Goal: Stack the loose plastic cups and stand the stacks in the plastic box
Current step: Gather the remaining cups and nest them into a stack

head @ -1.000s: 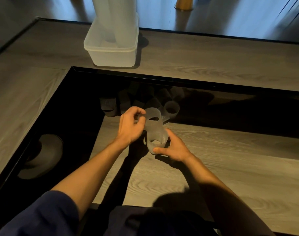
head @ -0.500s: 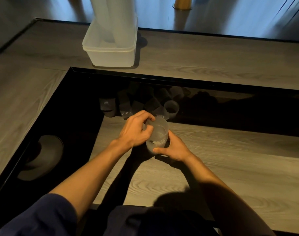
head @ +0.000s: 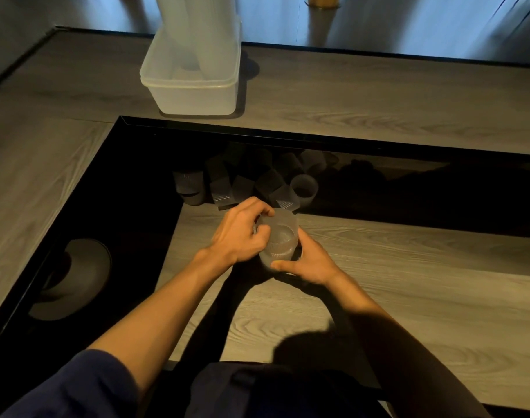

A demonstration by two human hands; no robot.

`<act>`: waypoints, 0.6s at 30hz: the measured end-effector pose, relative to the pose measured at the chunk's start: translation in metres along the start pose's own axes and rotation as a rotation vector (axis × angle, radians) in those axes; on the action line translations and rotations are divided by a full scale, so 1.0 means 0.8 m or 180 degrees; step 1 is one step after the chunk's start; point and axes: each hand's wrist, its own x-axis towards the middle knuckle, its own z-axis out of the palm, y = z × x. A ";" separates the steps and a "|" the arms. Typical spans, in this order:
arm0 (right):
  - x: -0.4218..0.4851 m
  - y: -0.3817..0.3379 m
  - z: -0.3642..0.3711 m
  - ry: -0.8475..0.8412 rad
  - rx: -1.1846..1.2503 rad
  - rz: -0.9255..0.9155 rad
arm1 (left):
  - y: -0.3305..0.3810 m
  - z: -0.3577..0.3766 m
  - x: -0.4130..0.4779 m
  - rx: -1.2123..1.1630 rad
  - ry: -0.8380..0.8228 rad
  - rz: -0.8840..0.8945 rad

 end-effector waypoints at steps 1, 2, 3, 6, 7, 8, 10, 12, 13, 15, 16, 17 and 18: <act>0.000 0.000 0.000 0.0000 0.0004 0.0007 | -0.001 -0.002 0.001 0.0057 -0.0030 0.0014; 0.000 0.000 0.000 -0.0008 0.0002 0.0006 | 0.000 -0.002 0.001 0.0150 -0.0089 0.0047; -0.001 0.000 0.000 -0.0015 -0.0003 -0.0002 | 0.001 -0.001 0.001 0.0270 -0.0189 0.0086; -0.001 -0.001 -0.001 -0.0012 -0.0003 -0.0018 | 0.010 0.008 0.003 0.0655 -0.0438 0.0111; -0.001 -0.002 -0.001 0.0002 0.0000 -0.0019 | 0.012 0.010 0.003 0.0729 -0.0477 0.0078; -0.001 -0.002 -0.001 0.0003 -0.0014 -0.0020 | 0.012 0.012 0.004 0.0763 -0.0517 0.0026; 0.000 -0.001 -0.002 -0.0027 -0.0068 -0.0039 | 0.012 0.013 0.002 0.0445 -0.0592 -0.0216; 0.001 -0.002 -0.001 -0.0034 -0.0107 -0.0002 | 0.009 0.014 0.003 -0.0311 -0.0427 -0.0627; 0.001 -0.004 -0.002 -0.0018 -0.0117 0.0017 | 0.004 0.014 0.004 -0.0562 -0.0196 -0.0838; 0.000 -0.006 -0.002 0.0001 -0.0096 0.0060 | -0.018 0.014 0.008 -0.0476 0.0324 -0.1205; 0.000 -0.007 -0.003 -0.0003 -0.0074 0.0085 | -0.032 0.012 0.011 -0.0286 0.0463 -0.1417; -0.001 -0.008 -0.004 -0.0015 -0.0056 0.0101 | -0.046 0.009 0.013 -0.0088 0.0515 -0.1659; -0.001 -0.010 -0.005 -0.0027 -0.0041 0.0109 | -0.060 0.006 0.015 0.0114 0.0488 -0.1912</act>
